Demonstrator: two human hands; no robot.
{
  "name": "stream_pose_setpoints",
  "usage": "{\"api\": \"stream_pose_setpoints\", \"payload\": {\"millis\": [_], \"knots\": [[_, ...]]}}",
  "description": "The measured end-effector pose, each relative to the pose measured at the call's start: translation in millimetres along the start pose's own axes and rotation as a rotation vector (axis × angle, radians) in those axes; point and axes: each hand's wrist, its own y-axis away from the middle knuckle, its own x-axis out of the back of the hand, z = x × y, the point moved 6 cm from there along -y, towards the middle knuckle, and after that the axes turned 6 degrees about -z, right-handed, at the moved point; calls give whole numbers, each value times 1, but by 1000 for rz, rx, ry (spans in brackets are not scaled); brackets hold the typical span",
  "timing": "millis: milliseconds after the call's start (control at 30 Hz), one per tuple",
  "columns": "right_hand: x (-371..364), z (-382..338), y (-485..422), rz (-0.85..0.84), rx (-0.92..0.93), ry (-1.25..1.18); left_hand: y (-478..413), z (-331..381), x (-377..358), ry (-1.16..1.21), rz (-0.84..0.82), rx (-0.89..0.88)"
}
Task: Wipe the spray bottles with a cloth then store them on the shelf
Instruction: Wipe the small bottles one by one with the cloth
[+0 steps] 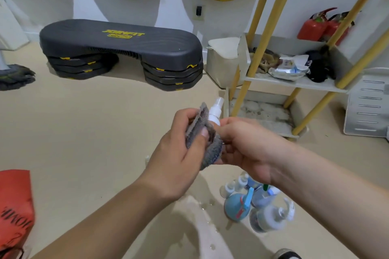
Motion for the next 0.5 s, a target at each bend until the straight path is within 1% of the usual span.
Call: {"api": "stream_pose_setpoints", "payload": {"millis": [33,100,167,200,267,300,333,367,400,433,467,500], "knots": [[0,0,-1,-8,6,-33,-4,-3,2,180,15,82],[-2,3,-1,-56,4,-66,-9,-16,1,481,6,325],[-6,7,-2,-116,-14,-77,-9,-24,1,587,-37,478],[-7,8,-2,-139,-22,-81,-10,-26,1,613,-51,502],[-11,11,-2,-162,-34,-76,-11,-25,2,630,-7,481],[-12,14,-3,-158,-36,-51,-10,-24,3,566,41,438],[-11,17,-3,-139,-38,-9,-9,-21,5,415,88,347],[-11,20,-4,-113,-38,41,-5,-14,5,230,120,217],[-11,23,-4,-94,-30,96,-2,-9,2,87,109,90],[-11,24,-5,-77,-8,157,2,-7,-3,2,78,7],[-11,23,-5,-59,29,220,4,-7,-7,-6,53,-21],[-11,21,-3,-43,70,279,3,-10,-6,50,63,4]]}}
